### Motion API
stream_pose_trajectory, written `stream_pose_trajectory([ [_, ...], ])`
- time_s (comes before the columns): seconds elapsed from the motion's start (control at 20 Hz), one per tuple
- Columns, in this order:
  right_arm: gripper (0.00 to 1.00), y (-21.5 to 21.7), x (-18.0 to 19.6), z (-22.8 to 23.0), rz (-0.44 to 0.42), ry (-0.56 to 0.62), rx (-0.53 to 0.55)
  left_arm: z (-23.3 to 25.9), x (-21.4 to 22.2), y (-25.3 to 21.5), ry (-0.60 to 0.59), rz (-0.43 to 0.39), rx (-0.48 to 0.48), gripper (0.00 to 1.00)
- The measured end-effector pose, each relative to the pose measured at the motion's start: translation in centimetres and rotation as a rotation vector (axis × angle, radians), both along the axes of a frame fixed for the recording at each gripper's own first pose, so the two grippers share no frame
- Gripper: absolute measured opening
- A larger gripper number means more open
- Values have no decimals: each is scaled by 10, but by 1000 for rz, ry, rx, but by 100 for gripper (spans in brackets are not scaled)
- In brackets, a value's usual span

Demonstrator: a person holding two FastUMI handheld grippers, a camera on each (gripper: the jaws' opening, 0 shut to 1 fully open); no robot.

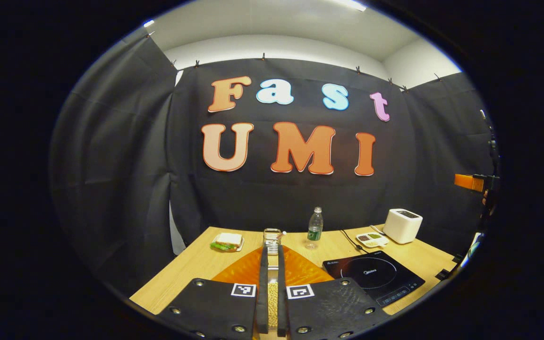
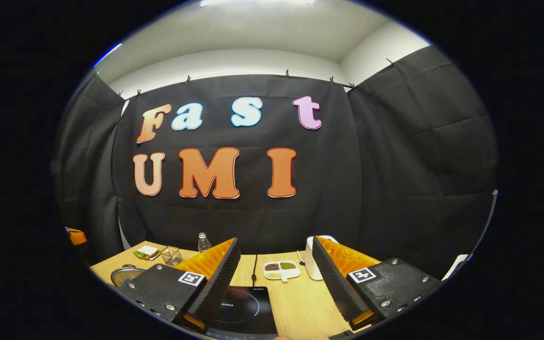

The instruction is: First push the handle of the pot to place it horizontally, then grasp the pot with both hands and set it on the induction cooktop.

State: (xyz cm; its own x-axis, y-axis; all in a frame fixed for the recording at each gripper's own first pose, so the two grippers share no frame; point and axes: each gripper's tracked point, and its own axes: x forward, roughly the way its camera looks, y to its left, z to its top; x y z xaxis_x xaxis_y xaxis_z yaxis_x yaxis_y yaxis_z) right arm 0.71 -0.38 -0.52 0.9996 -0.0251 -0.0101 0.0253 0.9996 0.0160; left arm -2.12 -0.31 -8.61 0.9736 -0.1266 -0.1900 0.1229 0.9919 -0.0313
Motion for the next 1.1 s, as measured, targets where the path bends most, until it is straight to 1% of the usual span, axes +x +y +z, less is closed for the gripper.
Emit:
stream_pose_trajectory([
  [0.15,95,0,2,0,-1,0,3,-22,-10,-1,45,-8,9,9],
  [0.2,95,0,1,-1,-2,-1,1,-29,-12,-3,58,-13,13,7],
  [0.25,95,0,2,-1,-4,0,0,-35,-16,-6,69,-19,15,9],
  [0.55,95,-3,4,-7,-7,8,5,-85,-38,-15,169,-43,21,9],
  [0.6,100,-4,3,-8,-9,7,7,-93,-43,-15,185,-45,29,9],
  [0.65,100,-4,4,-8,-10,7,7,-101,-46,-16,199,-46,36,9],
  [0.7,95,-5,4,-9,-9,10,5,-108,-51,-17,215,-50,38,9],
  [1.1,95,-6,2,-12,-9,16,0,-166,-83,-28,367,-78,9,9],
])
